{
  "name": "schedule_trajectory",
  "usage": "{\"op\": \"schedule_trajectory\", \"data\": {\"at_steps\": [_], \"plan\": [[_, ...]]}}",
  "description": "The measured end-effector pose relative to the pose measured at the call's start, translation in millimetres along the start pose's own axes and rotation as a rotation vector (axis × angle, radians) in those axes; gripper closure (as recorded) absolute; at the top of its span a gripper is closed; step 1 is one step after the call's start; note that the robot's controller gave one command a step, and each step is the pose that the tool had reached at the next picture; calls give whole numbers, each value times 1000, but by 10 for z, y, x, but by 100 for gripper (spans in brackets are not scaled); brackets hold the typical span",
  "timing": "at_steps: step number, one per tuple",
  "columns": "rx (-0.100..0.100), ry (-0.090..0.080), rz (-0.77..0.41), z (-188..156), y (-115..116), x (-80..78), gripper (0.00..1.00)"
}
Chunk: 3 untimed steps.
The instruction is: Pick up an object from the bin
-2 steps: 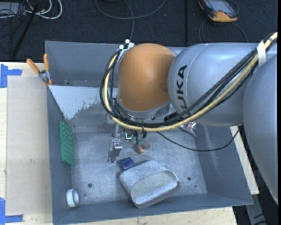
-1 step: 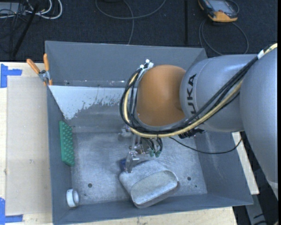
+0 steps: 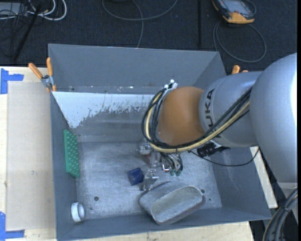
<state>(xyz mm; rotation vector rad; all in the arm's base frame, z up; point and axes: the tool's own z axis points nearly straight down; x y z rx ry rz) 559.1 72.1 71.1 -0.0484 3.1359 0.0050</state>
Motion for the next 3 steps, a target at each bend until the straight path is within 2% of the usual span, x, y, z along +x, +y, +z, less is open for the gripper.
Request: {"op": "schedule_trajectory", "data": {"at_steps": [1, 2, 3], "plan": [[4, -1, -57, -15, 303, 15, 0], [1, 7, -51, -26, 306, 24, 100], [5, -4, -133, -1798, -576, 31, 100]]}}
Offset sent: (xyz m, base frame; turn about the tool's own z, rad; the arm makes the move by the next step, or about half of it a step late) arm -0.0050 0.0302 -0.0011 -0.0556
